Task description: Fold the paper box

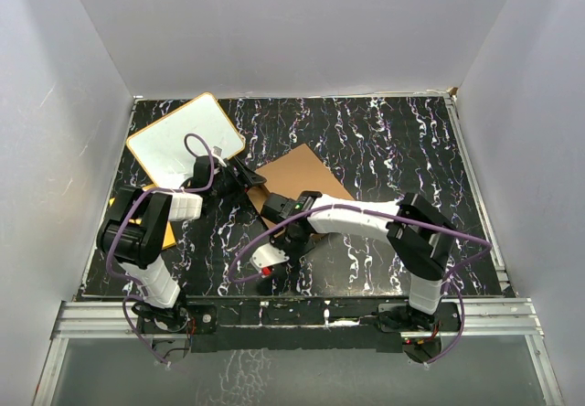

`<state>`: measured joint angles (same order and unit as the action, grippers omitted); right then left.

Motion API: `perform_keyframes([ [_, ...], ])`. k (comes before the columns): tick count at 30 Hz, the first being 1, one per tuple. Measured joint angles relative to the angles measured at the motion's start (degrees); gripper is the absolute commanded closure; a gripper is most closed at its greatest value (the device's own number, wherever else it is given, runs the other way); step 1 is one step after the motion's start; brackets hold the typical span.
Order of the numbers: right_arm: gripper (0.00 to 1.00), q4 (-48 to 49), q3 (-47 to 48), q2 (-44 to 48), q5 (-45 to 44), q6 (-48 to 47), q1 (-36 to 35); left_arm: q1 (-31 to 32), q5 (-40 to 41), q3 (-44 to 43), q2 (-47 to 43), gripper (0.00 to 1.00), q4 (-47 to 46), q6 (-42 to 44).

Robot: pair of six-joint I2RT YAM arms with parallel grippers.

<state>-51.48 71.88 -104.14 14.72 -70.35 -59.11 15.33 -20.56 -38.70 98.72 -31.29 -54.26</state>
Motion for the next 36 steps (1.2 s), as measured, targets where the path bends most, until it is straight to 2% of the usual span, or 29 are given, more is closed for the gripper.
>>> perform_keyframes([
  [12, 0.92, -0.7, 0.5, -0.3, 0.3, -0.4, 0.0, 0.0, -0.7, 0.2, 0.1, 0.33, -0.8, -0.9],
  [25, 0.92, -2.0, 2.0, -1.2, 0.5, -0.9, -0.1, -0.2, -1.8, -0.2, 1.5, 0.39, -1.7, -1.9],
  [36, 0.92, -1.2, 3.4, -1.4, 2.6, 2.6, 0.0, -0.2, -2.7, -0.2, 2.4, 0.40, -3.3, -2.1],
])
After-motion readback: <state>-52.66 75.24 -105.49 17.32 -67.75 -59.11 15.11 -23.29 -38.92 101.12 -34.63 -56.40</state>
